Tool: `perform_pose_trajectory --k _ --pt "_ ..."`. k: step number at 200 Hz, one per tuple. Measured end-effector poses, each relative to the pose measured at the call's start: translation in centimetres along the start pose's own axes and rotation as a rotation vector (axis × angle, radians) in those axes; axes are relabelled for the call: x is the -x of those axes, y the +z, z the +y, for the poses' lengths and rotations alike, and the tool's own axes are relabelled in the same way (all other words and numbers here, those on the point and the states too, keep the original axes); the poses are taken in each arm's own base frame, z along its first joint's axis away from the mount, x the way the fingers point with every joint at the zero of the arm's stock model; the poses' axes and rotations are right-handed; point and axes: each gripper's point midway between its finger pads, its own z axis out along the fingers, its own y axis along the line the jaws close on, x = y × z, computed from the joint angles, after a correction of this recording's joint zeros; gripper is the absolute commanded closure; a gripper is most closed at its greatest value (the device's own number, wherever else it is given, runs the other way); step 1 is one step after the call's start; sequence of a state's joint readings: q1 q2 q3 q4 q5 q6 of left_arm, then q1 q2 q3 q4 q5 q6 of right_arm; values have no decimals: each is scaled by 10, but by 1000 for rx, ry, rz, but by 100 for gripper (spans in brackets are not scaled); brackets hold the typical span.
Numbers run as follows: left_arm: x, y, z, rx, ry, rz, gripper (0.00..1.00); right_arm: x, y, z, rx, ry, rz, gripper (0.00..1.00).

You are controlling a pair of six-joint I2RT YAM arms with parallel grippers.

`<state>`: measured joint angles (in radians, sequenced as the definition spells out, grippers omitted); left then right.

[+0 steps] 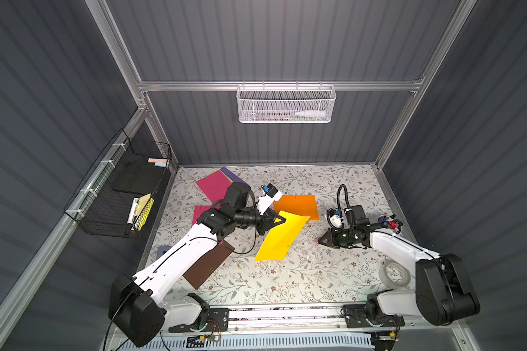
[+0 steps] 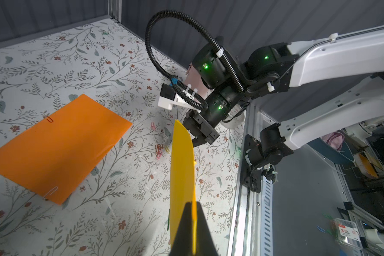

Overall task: Unclip the paperclips from the documents
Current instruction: Place the paper clip at the center of the board, then adjust the document.

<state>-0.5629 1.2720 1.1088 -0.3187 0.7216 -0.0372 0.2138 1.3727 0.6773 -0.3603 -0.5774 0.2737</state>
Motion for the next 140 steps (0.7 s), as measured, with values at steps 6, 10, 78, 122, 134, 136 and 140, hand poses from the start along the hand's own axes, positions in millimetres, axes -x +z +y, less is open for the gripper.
perform_pose_trajectory --k 6,10,78,122,134,136,140 --pt "2 -1 0 2 5 -9 100 0 1 -2 -11 4 5 71" --pt "4 -2 0 2 8 -16 100 1 1 -4 -20 11 5 66" --pt "39 -30 -12 -5 74 -156 100 15 -5 24 93 -95 -52 40" --pt "44 -33 -17 -48 81 -177 100 24 -61 107 428 -434 -340 23" --pt "44 -33 -19 -66 84 -178 100 22 -72 123 484 -509 -384 22" --pt "44 -34 -20 -70 85 -179 100 21 -74 126 495 -524 -390 22" --pt "44 -34 -20 -75 87 -180 100 21 -77 131 512 -546 -398 22"
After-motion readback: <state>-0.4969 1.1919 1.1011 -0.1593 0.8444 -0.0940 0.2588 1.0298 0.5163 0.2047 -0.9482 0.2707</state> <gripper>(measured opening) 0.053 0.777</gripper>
